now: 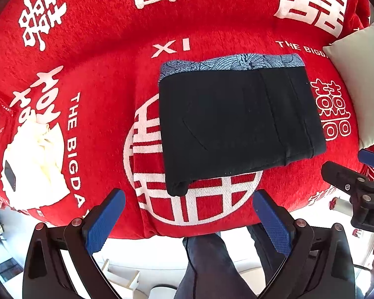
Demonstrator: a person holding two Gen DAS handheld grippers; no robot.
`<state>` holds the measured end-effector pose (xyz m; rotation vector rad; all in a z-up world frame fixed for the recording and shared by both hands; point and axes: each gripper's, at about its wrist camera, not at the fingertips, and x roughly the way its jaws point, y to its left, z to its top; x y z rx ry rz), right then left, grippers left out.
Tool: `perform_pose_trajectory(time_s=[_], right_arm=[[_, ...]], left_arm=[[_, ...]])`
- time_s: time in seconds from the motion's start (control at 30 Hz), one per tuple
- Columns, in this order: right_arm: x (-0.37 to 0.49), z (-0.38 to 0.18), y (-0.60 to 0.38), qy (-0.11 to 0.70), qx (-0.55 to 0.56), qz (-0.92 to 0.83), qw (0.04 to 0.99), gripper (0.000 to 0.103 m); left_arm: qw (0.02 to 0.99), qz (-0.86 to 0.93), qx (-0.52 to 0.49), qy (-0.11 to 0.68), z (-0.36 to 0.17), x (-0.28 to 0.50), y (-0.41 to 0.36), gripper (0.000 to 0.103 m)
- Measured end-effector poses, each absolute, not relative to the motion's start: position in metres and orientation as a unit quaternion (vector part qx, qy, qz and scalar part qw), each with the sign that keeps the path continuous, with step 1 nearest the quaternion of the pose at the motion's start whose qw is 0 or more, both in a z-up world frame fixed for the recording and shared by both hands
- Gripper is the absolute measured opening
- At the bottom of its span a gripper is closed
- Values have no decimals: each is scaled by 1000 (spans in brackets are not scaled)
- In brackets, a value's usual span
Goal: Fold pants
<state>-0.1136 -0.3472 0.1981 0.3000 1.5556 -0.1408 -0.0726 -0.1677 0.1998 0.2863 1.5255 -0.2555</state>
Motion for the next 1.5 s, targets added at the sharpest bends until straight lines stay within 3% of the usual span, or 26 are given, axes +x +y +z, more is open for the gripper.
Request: perform_pose_trajectory(time_s=[1.5], right_arm=[[-108, 191, -349, 705, 132, -51, 695, 103]], left_arm=[[702, -111, 133, 690, 195, -68, -169, 103]])
